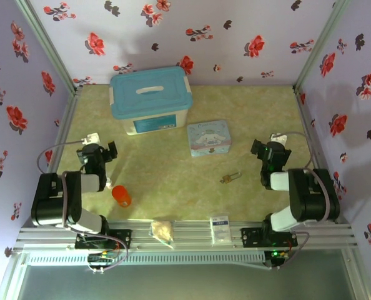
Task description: Unlock the padlock with the key
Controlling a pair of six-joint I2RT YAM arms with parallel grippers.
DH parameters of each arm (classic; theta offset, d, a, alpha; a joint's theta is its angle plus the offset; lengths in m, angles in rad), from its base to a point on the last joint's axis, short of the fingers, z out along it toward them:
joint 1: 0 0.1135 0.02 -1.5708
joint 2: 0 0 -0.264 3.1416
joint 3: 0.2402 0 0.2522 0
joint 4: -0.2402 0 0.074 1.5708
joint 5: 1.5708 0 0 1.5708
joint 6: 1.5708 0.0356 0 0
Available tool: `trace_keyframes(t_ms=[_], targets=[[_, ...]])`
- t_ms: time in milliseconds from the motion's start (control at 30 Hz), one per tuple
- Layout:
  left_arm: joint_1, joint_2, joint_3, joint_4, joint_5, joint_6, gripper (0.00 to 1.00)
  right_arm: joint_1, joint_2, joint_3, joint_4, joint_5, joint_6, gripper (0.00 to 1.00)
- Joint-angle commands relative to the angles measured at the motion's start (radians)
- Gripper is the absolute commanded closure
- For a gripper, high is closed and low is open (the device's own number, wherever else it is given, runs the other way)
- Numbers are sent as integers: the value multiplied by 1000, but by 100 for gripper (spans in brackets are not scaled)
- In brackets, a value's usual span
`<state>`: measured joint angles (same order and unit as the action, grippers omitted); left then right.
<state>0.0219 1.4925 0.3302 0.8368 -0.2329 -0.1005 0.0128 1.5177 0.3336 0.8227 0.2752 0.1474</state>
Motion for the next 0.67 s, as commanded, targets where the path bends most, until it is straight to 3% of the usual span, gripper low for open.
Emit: trace_keyframes(t_ms=[0,67,367,633], targets=[[-6,40,27,105,60,27,0,-4,57,5,192,-31,-28,1],[-14,54,34,115,30,32,0,-4,28,51,48,-33,-24,1],[-45,54,43,101,-55,42,0,4,37,49,68,-50,-47,1],[-45,55,43,100,-54,42,0,-5,42,60,53,-117,-58,1]])
